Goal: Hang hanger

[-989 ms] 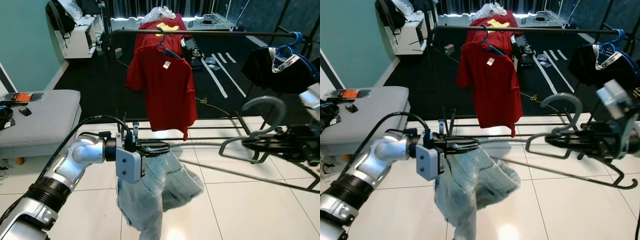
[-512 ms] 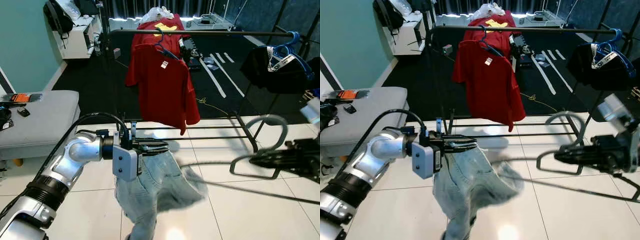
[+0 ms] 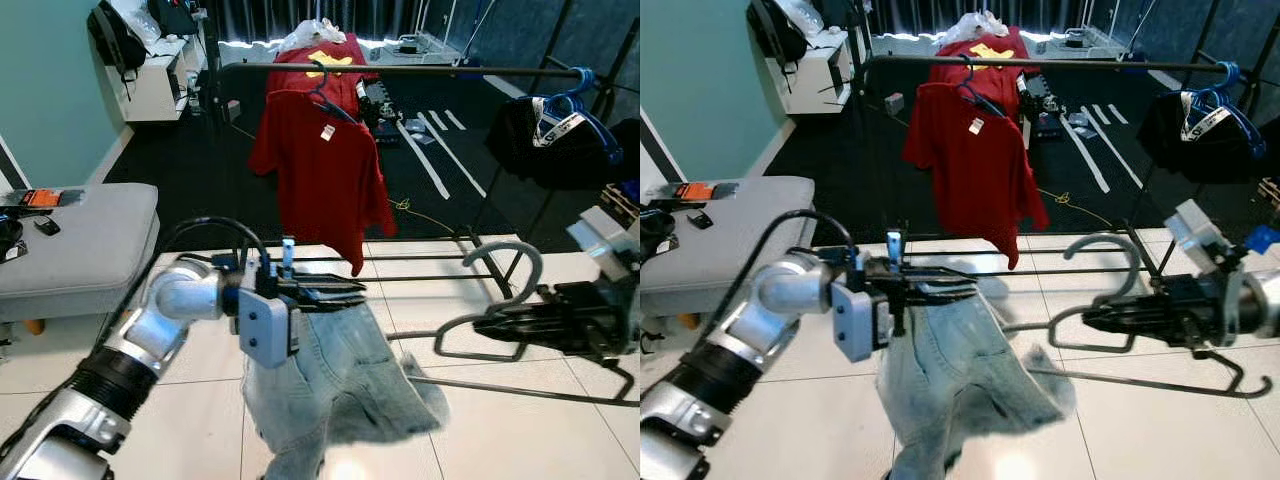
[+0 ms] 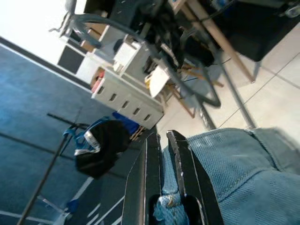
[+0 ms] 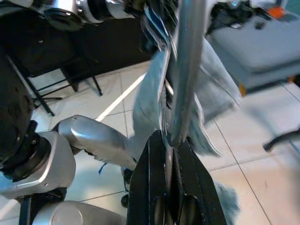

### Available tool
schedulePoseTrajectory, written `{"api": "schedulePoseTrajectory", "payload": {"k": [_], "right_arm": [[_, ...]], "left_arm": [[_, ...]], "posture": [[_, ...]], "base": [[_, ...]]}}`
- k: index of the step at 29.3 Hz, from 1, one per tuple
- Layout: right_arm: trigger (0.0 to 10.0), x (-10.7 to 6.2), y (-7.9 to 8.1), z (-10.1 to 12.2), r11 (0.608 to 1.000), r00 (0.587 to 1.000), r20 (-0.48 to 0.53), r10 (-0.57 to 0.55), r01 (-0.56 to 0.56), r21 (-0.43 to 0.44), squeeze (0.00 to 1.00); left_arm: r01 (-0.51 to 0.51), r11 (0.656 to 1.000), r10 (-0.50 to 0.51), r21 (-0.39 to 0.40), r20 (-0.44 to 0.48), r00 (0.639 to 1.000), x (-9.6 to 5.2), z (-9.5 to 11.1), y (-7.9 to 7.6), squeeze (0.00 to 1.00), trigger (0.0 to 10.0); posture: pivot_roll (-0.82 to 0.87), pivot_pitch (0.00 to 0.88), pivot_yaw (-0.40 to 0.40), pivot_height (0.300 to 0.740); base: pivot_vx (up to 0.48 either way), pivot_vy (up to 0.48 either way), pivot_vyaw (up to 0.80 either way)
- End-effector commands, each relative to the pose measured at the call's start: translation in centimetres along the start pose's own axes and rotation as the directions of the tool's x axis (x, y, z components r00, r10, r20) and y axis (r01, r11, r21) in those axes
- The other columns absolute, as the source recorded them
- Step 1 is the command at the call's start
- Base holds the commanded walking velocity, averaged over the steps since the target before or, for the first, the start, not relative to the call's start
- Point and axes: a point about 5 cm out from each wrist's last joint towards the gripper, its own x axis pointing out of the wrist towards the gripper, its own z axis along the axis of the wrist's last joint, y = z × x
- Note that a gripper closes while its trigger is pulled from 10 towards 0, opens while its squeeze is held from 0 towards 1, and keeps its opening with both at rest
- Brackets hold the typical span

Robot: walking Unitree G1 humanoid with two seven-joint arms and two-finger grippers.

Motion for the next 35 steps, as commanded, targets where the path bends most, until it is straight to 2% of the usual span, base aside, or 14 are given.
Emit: {"api": "schedulePoseTrajectory", "payload": {"k": [1,7,12,19,25,27,35], "right_arm": [[10.0,0.7,0.2,0.8,0.998,0.999,0.022,0.047,-0.046,-0.032,0.0],[10.0,1.9,0.4,1.2,0.996,0.994,0.062,0.089,-0.086,-0.038,0.0],[10.0,3.3,-0.7,0.4,0.988,0.997,0.066,-0.044,0.053,-0.142,0.0],[10.0,4.2,-1.0,0.5,0.981,0.989,0.117,-0.095,0.112,-0.156,0.0],[10.0,4.0,-2.0,0.6,0.956,0.97,0.145,-0.197,0.223,-0.192,0.0],[10.0,4.0,-2.3,1.0,0.945,0.957,0.188,-0.22,0.257,-0.201,0.0],[10.0,4.2,-2.4,1.5,0.938,0.948,0.225,-0.225,0.273,-0.212,0.0]], "left_arm": [[0.007,1.0,-0.007,0.01,0.013,1.0,0.5,0.1,0.3,0.0,10.0],[-0.018,1.0,0.018,-0.013,-0.001,1.0,1.0,-0.5,0.4,0.0,10.0],[-0.037,0.998,0.035,-0.043,-0.047,0.998,1.1,-0.8,0.7,0.0,10.0],[-0.075,0.995,0.07,-0.062,-0.084,0.994,0.8,-0.8,1.0,0.0,10.0],[-0.119,0.993,0.114,-0.026,-0.134,0.984,-0.3,-0.7,1.9,0.0,10.0],[-0.127,0.992,0.122,-0.018,-0.17,0.978,-0.9,-1.0,2.0,0.0,10.0],[-0.134,0.991,0.127,-0.021,-0.202,0.971,-1.2,-1.2,2.0,0.0,10.0]], "posture": [[-0.02,0.025,-0.011,0.74],[-0.02,0.032,-0.005,0.74],[-0.03,0.034,-0.002,0.74],[-0.02,0.038,0.0,0.74],[-0.02,0.035,0.0,0.74],[-0.02,0.034,0.0,0.74],[-0.02,0.031,0.001,0.74]], "base": [[0.0,0.0,0.0],[0.0,0.0,0.0],[0.0,0.0,0.0],[0.0,0.0,0.0],[0.0,0.0,0.0],[0.0,0.0,0.0],[0.0,0.0,0.0]]}}
